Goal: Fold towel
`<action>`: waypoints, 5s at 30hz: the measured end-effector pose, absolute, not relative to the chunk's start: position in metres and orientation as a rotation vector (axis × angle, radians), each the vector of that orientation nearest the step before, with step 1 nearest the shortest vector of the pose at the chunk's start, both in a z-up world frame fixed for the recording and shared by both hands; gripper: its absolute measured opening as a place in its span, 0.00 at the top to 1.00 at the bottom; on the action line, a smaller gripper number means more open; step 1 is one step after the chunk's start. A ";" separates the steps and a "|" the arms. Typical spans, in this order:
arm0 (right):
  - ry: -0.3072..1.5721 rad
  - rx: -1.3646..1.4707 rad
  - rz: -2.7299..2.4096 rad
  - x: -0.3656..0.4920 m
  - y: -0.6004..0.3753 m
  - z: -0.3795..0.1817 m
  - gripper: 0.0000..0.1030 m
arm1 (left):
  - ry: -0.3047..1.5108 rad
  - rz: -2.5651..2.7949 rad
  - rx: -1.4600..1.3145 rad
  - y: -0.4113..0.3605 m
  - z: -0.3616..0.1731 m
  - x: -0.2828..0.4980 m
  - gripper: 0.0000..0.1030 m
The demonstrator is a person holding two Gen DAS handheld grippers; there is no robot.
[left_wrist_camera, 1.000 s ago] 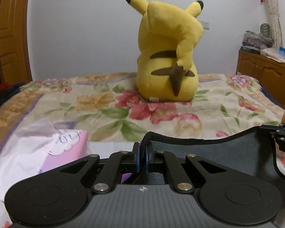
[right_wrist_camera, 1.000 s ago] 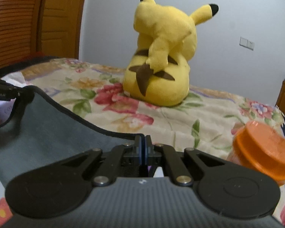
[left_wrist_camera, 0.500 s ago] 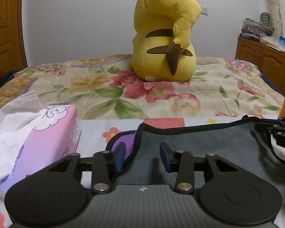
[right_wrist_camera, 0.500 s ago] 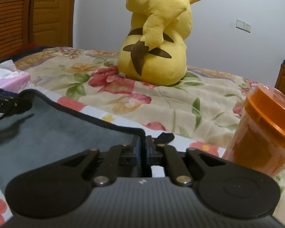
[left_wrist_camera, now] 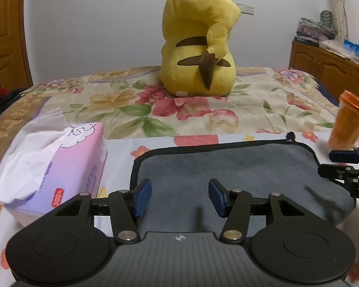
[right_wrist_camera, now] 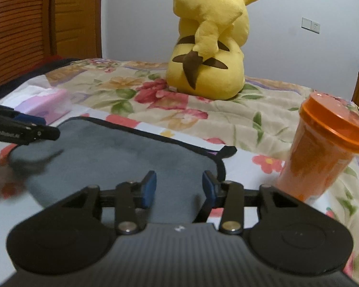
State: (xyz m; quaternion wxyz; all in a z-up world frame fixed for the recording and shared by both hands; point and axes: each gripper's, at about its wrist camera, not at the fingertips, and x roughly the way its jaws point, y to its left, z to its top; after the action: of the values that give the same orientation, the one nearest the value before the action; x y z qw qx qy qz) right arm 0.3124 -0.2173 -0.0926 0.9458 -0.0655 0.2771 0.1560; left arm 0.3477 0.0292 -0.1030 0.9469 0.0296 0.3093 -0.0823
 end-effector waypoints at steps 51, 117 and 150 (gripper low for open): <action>0.497 -0.043 0.265 0.183 -0.227 -0.010 0.00 | 0.549 -0.128 0.104 0.009 -0.003 0.191 0.00; 0.491 0.003 0.217 0.055 -0.221 -0.017 0.00 | 0.604 -0.108 0.057 -0.007 -0.030 0.046 0.00; 0.475 0.013 0.135 0.054 -0.227 -0.026 0.00 | 0.481 -0.077 0.033 0.001 -0.027 0.032 0.00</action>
State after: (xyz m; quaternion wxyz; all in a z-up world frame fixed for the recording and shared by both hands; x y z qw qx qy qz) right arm 0.0538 -0.2273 -0.0259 0.9696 0.0064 0.2351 0.0670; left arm 0.0325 0.0010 -0.0270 0.9704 0.0165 0.2380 -0.0383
